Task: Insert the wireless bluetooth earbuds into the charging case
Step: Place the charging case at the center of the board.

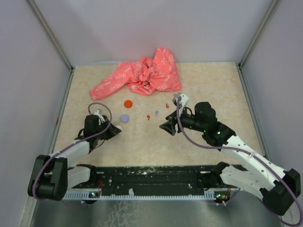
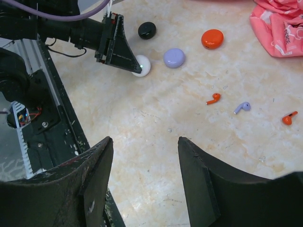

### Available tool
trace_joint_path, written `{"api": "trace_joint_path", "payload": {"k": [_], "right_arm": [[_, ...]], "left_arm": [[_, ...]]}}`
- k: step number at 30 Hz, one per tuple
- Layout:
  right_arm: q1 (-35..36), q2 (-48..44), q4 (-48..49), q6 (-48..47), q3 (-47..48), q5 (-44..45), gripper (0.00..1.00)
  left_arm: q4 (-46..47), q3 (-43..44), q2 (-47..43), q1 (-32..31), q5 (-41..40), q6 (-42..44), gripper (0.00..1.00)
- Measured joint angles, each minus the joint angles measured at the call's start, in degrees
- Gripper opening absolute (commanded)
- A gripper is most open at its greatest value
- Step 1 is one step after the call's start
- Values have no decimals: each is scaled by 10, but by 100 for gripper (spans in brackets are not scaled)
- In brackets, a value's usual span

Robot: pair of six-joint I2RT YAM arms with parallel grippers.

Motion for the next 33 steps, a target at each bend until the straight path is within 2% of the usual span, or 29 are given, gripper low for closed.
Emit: {"api": "trace_joint_path", "payload": {"k": [3,6,10,20,25,33], "right_arm": [[0,-6,0,0,-4,-1,57],[0,-9,0,0,-4,-3,57],[0,-13,0,0,-4,-3,57],[0,-14,1,0,-4,-3,57],[0,-14,5,0,-8,-5,57],[0,-14,5,0,-15,-5,57]], "left_arm": [[-1,14,27,26,-4,5,42],[-12,36,47,48,-15,12,62],[-45,74,56,60,-35,27,74],[-173,155,30,61,-70,116,84],[-197,195,28,47,-56,182,82],[-200,267,116,-31,-53,291,78]]}}
